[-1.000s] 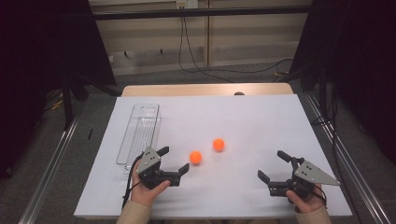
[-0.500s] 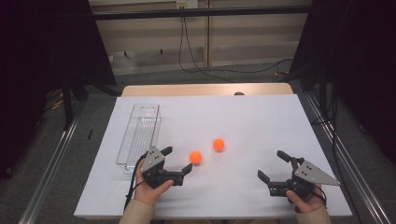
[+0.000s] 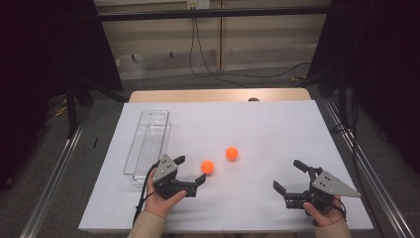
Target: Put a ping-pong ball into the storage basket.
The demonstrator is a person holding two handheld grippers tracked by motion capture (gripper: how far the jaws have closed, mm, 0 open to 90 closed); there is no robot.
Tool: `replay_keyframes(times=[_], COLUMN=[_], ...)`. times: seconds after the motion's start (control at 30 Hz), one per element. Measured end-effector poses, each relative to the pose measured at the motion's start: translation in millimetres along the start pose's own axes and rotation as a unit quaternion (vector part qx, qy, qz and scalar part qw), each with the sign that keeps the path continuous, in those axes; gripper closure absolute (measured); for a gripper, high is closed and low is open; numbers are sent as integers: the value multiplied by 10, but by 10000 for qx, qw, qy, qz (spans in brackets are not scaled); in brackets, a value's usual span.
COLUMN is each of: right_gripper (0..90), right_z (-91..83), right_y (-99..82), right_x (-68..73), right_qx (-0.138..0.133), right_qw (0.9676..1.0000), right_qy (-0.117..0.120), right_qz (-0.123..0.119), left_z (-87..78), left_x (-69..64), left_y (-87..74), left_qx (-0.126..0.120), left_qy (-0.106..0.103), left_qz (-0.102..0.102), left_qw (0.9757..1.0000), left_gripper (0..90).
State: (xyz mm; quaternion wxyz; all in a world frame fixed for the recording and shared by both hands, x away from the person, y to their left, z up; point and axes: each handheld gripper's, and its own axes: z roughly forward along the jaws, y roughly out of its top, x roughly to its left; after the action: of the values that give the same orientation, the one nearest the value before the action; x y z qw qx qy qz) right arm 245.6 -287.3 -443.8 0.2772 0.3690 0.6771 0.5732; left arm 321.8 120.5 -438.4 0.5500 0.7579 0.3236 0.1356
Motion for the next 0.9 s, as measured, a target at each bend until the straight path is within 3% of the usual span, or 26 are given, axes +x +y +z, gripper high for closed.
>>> replay_keyframes(times=[0.9], right_gripper=[19], right_z=[-1], right_y=[3], right_x=[-2], right_qx=[-30], right_qw=[10000], right_qy=[-3], right_qz=[-5], left_z=[111], left_x=[-26], left_y=[-4], left_qx=[264], left_qy=[0], left_qz=[-12], left_qw=[9997], left_gripper=[33])
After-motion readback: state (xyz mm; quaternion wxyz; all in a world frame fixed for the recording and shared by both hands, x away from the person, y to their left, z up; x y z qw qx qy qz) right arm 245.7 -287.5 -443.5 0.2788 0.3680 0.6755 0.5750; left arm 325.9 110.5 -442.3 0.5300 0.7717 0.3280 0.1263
